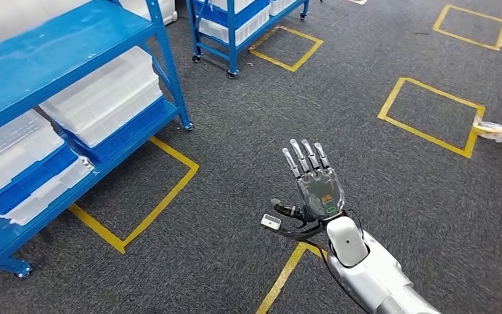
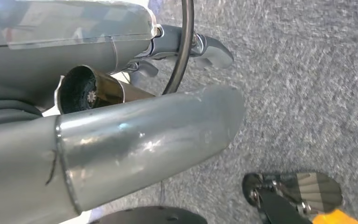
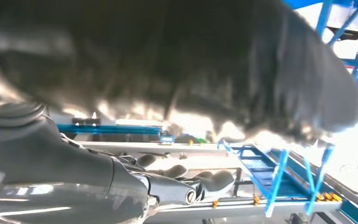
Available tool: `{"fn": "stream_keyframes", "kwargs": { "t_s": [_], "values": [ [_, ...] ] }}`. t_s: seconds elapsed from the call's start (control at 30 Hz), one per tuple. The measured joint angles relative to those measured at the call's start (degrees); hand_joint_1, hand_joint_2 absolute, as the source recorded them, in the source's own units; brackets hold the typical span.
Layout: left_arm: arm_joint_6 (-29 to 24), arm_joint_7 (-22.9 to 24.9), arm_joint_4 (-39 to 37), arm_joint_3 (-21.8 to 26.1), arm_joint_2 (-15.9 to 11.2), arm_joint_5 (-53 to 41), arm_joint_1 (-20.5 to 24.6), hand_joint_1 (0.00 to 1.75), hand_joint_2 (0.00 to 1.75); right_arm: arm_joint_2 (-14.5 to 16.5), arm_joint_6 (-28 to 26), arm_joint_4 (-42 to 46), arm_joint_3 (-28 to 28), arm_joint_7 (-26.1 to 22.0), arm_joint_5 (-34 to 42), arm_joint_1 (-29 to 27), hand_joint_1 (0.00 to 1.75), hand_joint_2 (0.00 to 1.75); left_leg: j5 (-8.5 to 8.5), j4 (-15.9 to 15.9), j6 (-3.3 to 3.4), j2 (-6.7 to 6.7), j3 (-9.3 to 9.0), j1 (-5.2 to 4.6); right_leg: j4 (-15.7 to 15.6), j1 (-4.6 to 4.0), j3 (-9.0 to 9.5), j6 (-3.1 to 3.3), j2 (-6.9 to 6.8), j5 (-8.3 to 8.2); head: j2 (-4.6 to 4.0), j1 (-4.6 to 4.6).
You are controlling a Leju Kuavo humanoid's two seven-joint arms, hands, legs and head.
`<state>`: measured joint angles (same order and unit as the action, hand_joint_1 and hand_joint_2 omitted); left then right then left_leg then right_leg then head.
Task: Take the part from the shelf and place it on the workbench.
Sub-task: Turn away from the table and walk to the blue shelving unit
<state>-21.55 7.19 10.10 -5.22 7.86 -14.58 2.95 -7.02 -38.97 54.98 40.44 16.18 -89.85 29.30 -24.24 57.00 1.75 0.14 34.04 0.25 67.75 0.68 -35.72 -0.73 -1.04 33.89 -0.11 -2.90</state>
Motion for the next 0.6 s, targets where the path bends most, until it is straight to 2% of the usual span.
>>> {"fn": "stream_keyframes", "kwargs": {
  "t_s": [0.03, 0.07, 0.1, 0.13, 0.17, 0.23, 0.27, 0.3, 0.37, 0.4, 0.43, 0.5, 0.53, 0.57, 0.6],
  "values": [
    [-0.01, 0.03, 0.0, 0.0, 0.05, -0.03, 0.08, 0.0, 0.0, -0.1, 0.0, -0.1, -0.21, -0.04, 0.0, -0.2, 0.0, 0.0, 0.02, 0.04, 0.07, -0.85, 0.04, -0.01, 3.79, 0.03, -1.91, -0.04, 0.69, 1.41, 0.0, -0.01],
    [0.0, 0.13, 0.0, 0.01, 0.1, -0.07, 0.09, 0.0, 0.0, -0.22, 0.0, -0.21, -0.35, -0.08, 0.0, -0.4, 0.0, 0.0, 0.02, 0.12, 0.11, -1.76, 0.04, -0.02, 6.4, 0.06, -3.36, -0.08, 0.93, 1.93, 0.0, -0.01],
    [0.0, 0.22, 0.0, 0.01, 0.12, -0.11, 0.04, 0.0, 0.0, -0.34, 0.0, -0.29, -0.47, -0.08, 0.0, -0.55, 0.0, 0.0, 0.01, 0.23, 0.1, -2.69, 0.04, -0.01, 7.1, 0.1, -3.99, -0.1, 1.02, 1.36, 0.0, 0.0],
    [-0.01, 0.32, 0.0, 0.02, 0.12, -0.15, -0.01, 0.0, 0.0, -0.43, 0.0, -0.33, -0.58, -0.03, 0.0, -0.62, 0.0, 0.0, -0.05, 0.41, 0.02, -3.66, 0.04, 0.03, 5.36, 0.19, -3.48, -0.08, 1.18, -0.4, 0.0, 0.0],
    [-0.01, 0.37, 0.0, 0.02, 0.13, -0.16, -0.05, 0.0, 0.0, -0.53, 0.0, -0.34, -0.72, 0.04, 0.0, -0.64, 0.0, 0.0, -0.16, 0.67, -0.13, -4.55, 0.05, 0.08, 1.8, 0.34, -2.06, -0.07, 1.76, -2.77, 0.0, 0.0],
    [-0.04, 0.34, 0.0, 0.03, 0.14, -0.23, 0.0, 0.0, 0.0, -0.71, 0.0, -0.34, -0.99, 0.23, 0.0, -0.63, 0.0, 0.0, -0.44, 1.32, -0.64, -6.2, 0.33, 0.14, -5.08, 0.66, 0.85, -0.04, 4.37, -5.8, 0.0, 0.01],
    [-0.07, 0.32, 0.0, 0.04, 0.14, -0.27, 0.03, 0.0, 0.0, -0.8, -0.01, -0.34, -1.09, 0.32, 0.0, -0.67, 0.0, 0.0, -0.49, 1.57, -0.97, -6.87, 0.59, 0.18, -6.82, 0.71, 1.57, 0.01, 5.3, -6.24, 0.0, 0.02],
    [-0.1, 0.29, 0.0, 0.05, 0.14, -0.3, 0.02, 0.0, 0.0, -0.85, -0.01, -0.34, -1.14, 0.39, 0.0, -0.7, 0.0, 0.0, -0.44, 1.66, -1.3, -7.53, 0.86, 0.24, -7.3, 0.61, 1.78, 0.16, 5.65, -6.05, 0.0, 0.02],
    [-0.13, 0.22, 0.0, 0.11, 0.13, -0.32, -0.2, 0.0, 0.0, -0.89, -0.01, -0.3, -1.18, 0.51, 0.0, -0.65, 0.0, 0.0, -0.27, 1.61, -2.0, -8.25, 1.32, 0.41, -7.58, 0.47, 1.89, 0.77, 4.29, -6.32, 0.0, 0.02],
    [-0.12, 0.2, 0.0, 0.15, 0.12, -0.32, -0.34, 0.0, 0.0, -0.91, -0.01, -0.26, -1.21, 0.55, 0.0, -0.57, 0.0, 0.0, -0.57, 2.05, -2.28, -7.28, 1.61, 0.36, -7.82, 0.49, 2.04, 1.2, 3.62, -6.46, 0.0, 0.08],
    [-0.11, 0.18, 0.0, 0.18, 0.11, -0.32, -0.4, 0.0, 0.0, -0.92, -0.01, -0.22, -1.25, 0.57, 0.0, -0.48, 0.0, 0.0, -1.44, 3.43, -2.53, -5.63, 2.27, 0.28, -8.1, 0.55, 2.16, 1.6, 2.91, -6.62, 0.0, 0.18],
    [-0.11, 0.15, 0.0, 0.23, 0.1, -0.33, -0.23, 0.0, 0.0, -1.02, -0.01, -0.21, -1.32, 0.59, 0.0, -0.55, 0.0, 0.0, -4.83, 9.63, -2.89, -1.84, 5.08, 0.19, -8.39, 0.42, 2.33, 2.16, 1.33, -6.68, 0.0, 0.38],
    [-0.11, 0.14, 0.0, 0.24, 0.1, -0.34, -0.11, 0.0, 0.0, -1.07, -0.01, -0.22, -1.34, 0.58, 0.0, -0.65, 0.0, 0.0, -6.61, 13.51, -3.04, -1.01, 6.9, 0.27, -8.4, 0.29, 2.33, 2.3, 0.43, -6.63, 0.0, 0.42],
    [-0.11, 0.13, 0.0, 0.25, 0.1, -0.34, -0.05, 0.0, 0.0, -1.11, -0.01, -0.22, -1.35, 0.58, 0.0, -0.75, 0.0, 0.0, -7.68, 16.53, -3.14, -0.67, 8.31, 0.33, -8.38, 0.19, 2.34, 2.39, -0.47, -6.56, 0.0, 0.4],
    [-0.11, 0.13, 0.0, 0.26, 0.1, -0.34, -0.08, 0.0, 0.0, -1.12, -0.01, -0.22, -1.36, 0.58, 0.0, -0.82, 0.0, 0.0, -7.67, 17.64, -3.16, -0.54, 8.79, 0.36, -8.38, 0.1, 2.37, 2.43, -1.33, -6.47, 0.0, 0.41]
  ]
}}
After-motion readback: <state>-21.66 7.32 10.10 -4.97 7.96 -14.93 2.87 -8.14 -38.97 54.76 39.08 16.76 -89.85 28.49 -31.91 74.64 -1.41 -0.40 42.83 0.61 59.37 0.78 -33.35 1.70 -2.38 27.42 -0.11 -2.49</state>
